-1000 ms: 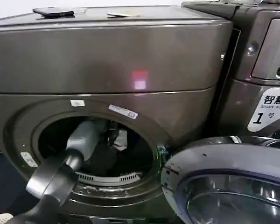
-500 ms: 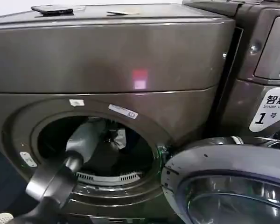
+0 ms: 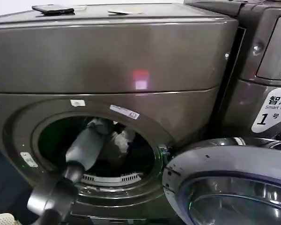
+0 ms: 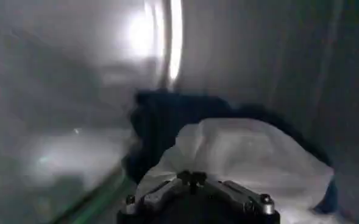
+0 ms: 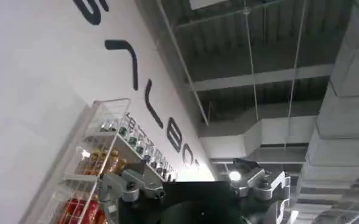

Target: Grasp the clothes from the dryer.

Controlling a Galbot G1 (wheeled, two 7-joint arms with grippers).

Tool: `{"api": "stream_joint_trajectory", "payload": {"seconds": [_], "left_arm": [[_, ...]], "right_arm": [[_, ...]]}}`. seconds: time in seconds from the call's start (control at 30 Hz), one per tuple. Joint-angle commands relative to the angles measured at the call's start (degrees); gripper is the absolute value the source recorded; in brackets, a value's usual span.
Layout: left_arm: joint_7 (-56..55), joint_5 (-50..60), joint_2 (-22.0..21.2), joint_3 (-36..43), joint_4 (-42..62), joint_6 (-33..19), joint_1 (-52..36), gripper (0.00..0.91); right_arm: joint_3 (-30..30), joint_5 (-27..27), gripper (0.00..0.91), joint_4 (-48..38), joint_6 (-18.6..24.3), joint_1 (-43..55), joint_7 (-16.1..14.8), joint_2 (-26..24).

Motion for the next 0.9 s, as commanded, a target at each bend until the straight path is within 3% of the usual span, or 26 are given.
{"api": "stream_joint_trajectory", "payload": {"seconds": [0.03,0.1,0.33,0.47,0.9], "left_arm": [[-19.1,-22.7,-1.9,-8.4,-11.0,-7.7,7.2,0.000],[-24.3,-22.1,-2.8,-9.7,-11.1,-12.1,7.6,0.000],[-31.1,-22.3,-4.4,-12.3,-18.2,-18.4,12.5,0.000],[-36.8,-20.4,-5.3,-13.0,-20.2,-24.8,16.3,0.000],[-39.3,-20.0,-6.2,-12.9,-25.6,-24.3,21.4,0.000]], "right_arm": [[0.1,0.0,0.907,-0.1,-0.2,0.2,1.1,-0.3],[0.4,-0.2,0.907,-0.6,0.6,0.0,1.3,-0.5],[0.9,-0.6,0.907,-0.8,2.1,-0.2,1.4,-0.5],[1.7,-0.3,0.907,-1.2,2.3,-0.4,1.5,-0.6],[4.0,2.3,0.907,-1.9,2.9,-2.6,2.5,-1.1]]}}
